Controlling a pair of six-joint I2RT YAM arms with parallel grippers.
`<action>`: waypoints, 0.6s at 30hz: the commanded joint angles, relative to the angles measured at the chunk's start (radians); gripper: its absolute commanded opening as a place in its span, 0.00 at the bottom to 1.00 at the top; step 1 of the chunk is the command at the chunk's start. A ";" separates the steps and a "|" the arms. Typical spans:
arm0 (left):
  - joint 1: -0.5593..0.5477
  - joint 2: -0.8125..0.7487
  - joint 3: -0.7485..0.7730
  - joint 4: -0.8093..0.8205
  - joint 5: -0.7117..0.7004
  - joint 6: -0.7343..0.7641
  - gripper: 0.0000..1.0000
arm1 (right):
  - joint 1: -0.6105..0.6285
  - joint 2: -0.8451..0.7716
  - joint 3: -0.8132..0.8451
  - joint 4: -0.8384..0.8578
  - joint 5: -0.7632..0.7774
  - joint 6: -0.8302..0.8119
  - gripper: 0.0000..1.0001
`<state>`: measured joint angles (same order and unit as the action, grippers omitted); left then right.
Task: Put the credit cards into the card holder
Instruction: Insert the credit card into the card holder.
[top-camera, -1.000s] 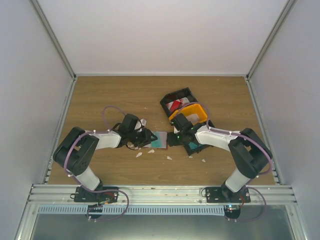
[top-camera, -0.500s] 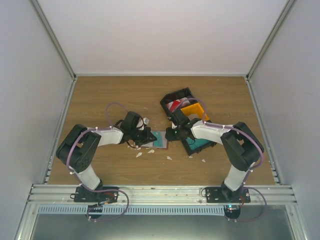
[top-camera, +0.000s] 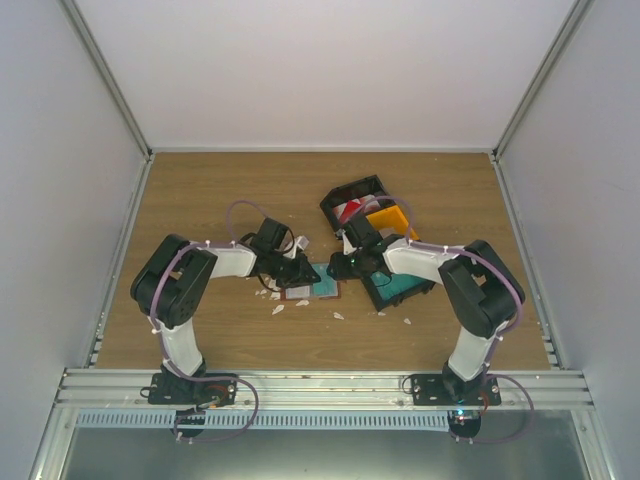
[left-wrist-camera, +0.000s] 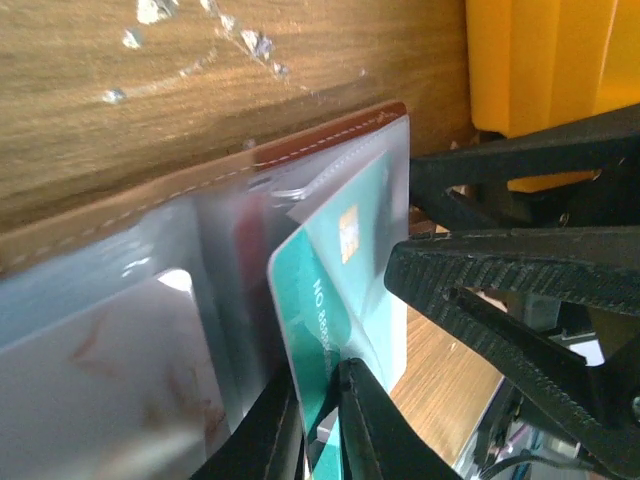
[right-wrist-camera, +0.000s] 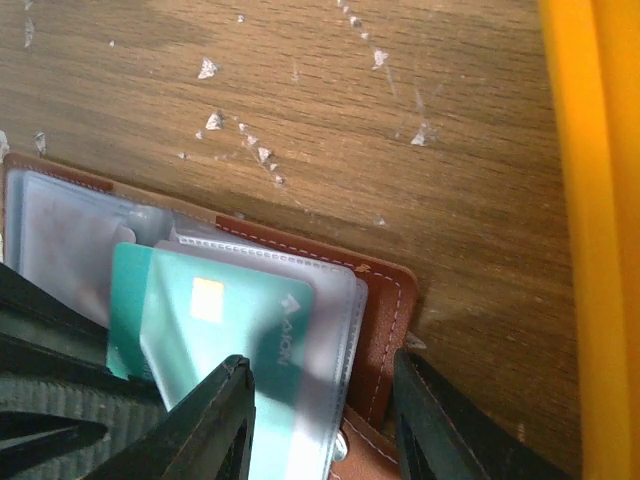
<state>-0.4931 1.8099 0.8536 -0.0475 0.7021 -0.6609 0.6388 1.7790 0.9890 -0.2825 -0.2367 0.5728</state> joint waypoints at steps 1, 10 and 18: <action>-0.003 0.036 0.046 -0.050 0.060 0.076 0.16 | -0.005 0.032 0.007 0.055 -0.059 -0.014 0.39; -0.004 0.043 0.069 -0.085 0.080 0.122 0.27 | -0.008 0.023 0.006 0.056 -0.052 -0.019 0.39; -0.004 -0.030 0.024 -0.132 0.010 0.129 0.42 | -0.010 -0.022 -0.001 0.030 0.011 -0.019 0.39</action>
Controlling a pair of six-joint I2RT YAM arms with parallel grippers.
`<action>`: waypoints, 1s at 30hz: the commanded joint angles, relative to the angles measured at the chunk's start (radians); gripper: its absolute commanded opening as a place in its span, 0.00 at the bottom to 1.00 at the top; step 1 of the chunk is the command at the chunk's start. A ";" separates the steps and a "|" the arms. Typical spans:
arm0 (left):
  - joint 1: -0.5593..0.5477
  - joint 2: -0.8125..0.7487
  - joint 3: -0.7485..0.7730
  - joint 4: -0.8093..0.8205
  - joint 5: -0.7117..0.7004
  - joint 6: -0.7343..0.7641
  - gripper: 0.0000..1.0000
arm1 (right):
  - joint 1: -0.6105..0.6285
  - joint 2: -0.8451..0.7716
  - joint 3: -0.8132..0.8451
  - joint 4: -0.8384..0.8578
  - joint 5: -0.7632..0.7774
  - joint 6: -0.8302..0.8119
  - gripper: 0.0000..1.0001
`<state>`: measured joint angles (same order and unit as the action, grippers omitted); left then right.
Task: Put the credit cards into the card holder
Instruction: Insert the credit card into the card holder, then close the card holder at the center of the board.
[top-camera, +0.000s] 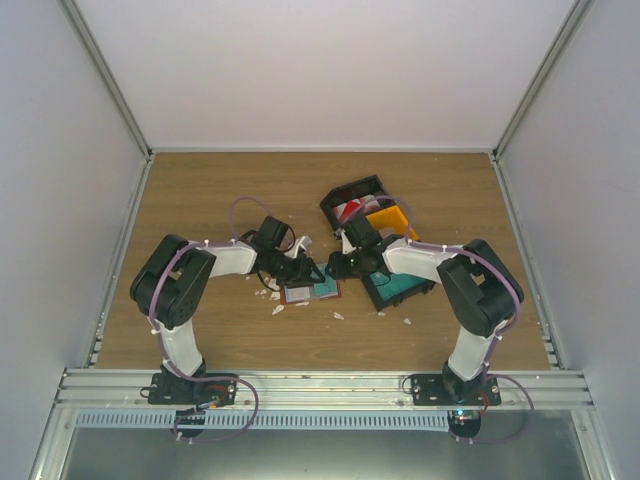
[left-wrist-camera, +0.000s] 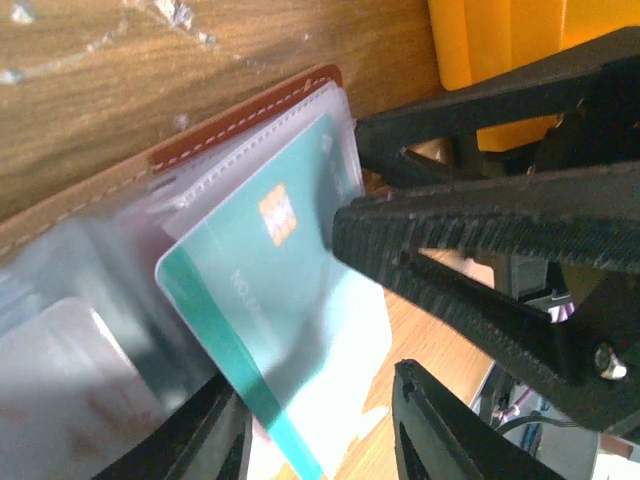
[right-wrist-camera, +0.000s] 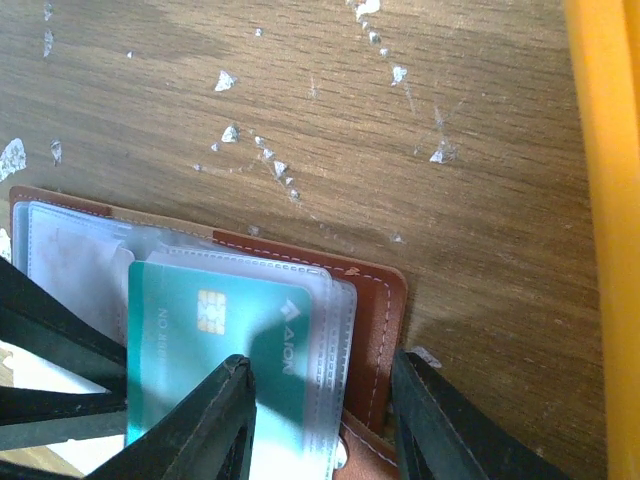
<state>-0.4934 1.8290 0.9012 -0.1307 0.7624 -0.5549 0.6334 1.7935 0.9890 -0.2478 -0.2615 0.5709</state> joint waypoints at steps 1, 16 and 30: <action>-0.005 -0.065 -0.027 -0.055 -0.058 0.025 0.45 | -0.005 -0.044 -0.001 -0.006 0.040 -0.018 0.39; -0.004 -0.156 -0.014 -0.147 -0.126 0.036 0.63 | -0.006 -0.165 -0.007 -0.040 0.124 -0.031 0.41; 0.035 -0.402 -0.111 -0.245 -0.524 -0.068 0.79 | 0.056 -0.190 -0.093 -0.030 0.088 0.044 0.50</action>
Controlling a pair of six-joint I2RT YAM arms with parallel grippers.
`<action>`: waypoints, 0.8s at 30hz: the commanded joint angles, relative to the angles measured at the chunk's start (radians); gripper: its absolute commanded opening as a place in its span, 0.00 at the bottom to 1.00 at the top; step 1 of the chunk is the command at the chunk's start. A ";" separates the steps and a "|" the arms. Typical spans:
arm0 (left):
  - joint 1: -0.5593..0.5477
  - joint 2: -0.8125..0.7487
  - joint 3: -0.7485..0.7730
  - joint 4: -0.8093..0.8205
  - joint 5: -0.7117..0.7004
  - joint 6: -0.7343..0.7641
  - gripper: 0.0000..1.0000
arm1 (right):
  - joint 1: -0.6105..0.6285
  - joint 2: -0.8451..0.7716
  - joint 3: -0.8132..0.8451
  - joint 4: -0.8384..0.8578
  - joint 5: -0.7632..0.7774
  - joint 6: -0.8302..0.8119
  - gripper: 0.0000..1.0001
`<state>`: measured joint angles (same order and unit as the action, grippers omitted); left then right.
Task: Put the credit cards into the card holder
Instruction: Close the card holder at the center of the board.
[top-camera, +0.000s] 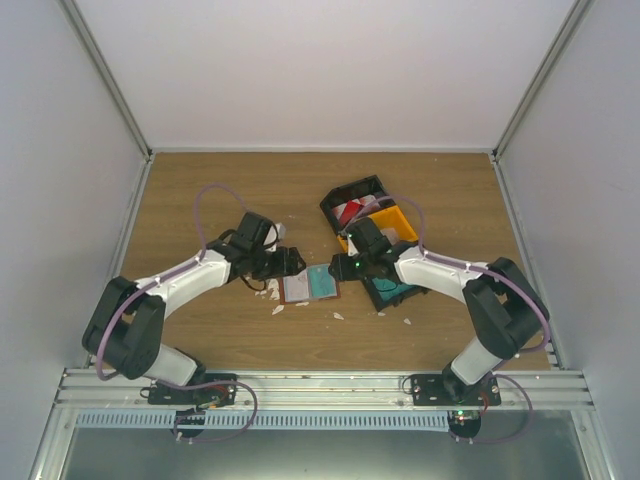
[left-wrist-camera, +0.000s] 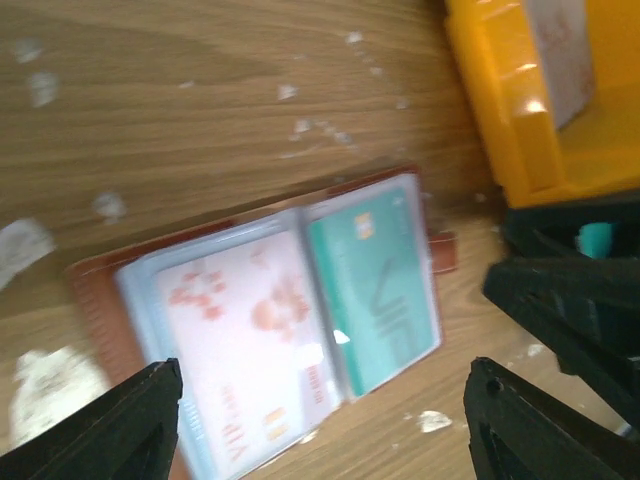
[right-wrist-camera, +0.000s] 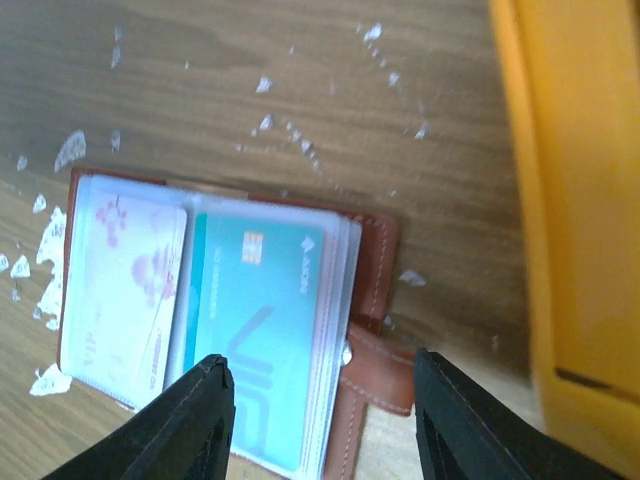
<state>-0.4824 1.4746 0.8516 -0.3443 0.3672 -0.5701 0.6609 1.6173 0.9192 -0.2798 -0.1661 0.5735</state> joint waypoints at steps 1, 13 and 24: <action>0.033 -0.054 -0.077 -0.027 -0.126 -0.060 0.79 | 0.033 -0.012 -0.028 0.001 -0.006 0.052 0.52; 0.068 -0.025 -0.193 0.074 -0.013 -0.119 0.77 | 0.049 0.008 -0.089 0.067 0.020 0.172 0.54; 0.075 0.001 -0.220 0.121 0.034 -0.116 0.69 | 0.049 -0.014 -0.150 0.122 -0.030 0.225 0.53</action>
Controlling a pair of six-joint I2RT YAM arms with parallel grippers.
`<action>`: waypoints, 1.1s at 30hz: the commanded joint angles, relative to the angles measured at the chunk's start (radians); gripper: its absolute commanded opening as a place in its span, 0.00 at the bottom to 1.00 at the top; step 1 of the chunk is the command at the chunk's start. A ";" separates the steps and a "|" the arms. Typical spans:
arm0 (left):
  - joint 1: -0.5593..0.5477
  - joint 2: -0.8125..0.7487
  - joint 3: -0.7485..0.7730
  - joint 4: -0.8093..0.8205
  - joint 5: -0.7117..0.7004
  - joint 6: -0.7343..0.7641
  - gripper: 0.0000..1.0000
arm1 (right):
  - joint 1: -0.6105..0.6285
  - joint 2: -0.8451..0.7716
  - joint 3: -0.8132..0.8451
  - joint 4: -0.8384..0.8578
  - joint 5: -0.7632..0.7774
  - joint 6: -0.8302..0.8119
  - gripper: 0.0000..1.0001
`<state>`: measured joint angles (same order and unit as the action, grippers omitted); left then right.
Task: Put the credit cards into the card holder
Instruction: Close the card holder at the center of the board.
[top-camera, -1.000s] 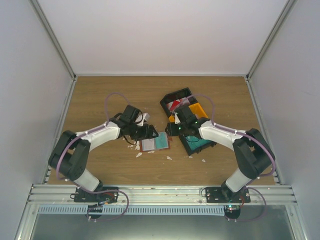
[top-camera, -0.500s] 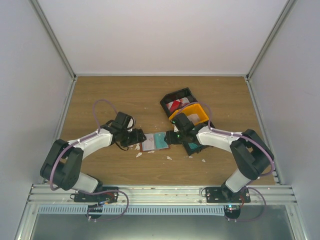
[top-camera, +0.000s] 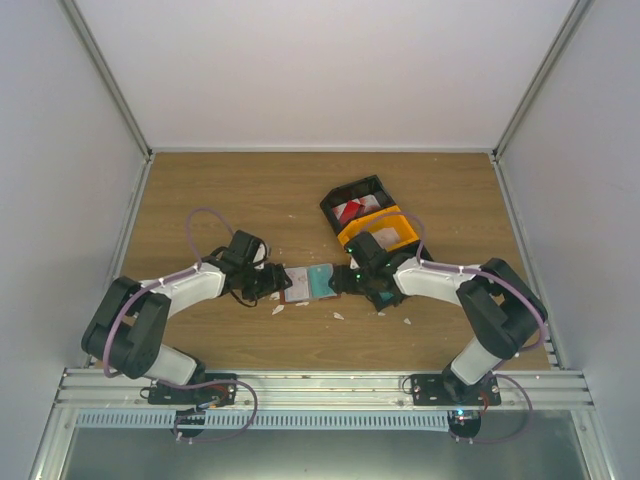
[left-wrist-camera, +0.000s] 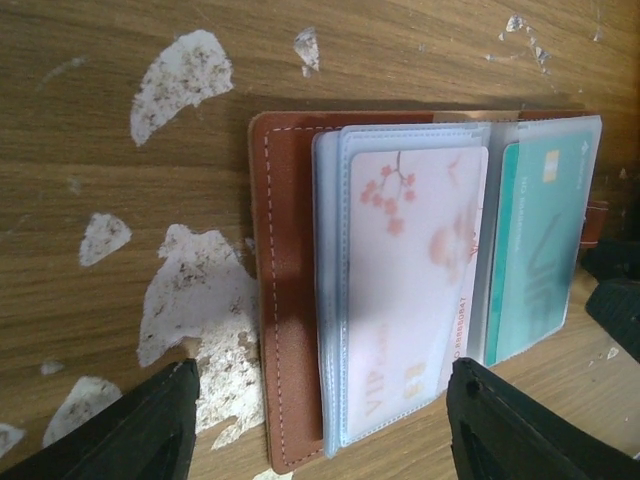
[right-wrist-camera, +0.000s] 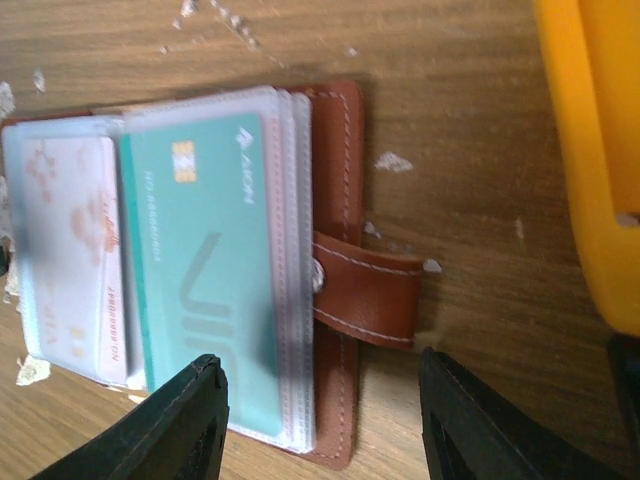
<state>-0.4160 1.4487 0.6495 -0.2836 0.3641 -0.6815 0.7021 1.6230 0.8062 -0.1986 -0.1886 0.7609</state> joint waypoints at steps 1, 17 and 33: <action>0.009 0.031 -0.018 0.063 0.046 -0.008 0.67 | 0.008 -0.028 -0.047 0.044 -0.017 0.041 0.53; 0.009 0.075 -0.041 0.106 0.104 -0.008 0.49 | -0.015 0.004 -0.078 0.195 -0.204 0.034 0.51; 0.008 0.096 -0.052 0.129 0.132 0.002 0.37 | -0.059 -0.010 -0.137 0.451 -0.398 0.122 0.48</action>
<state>-0.4080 1.5219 0.6262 -0.1650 0.4896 -0.6949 0.6506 1.6180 0.6834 0.1623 -0.5255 0.8524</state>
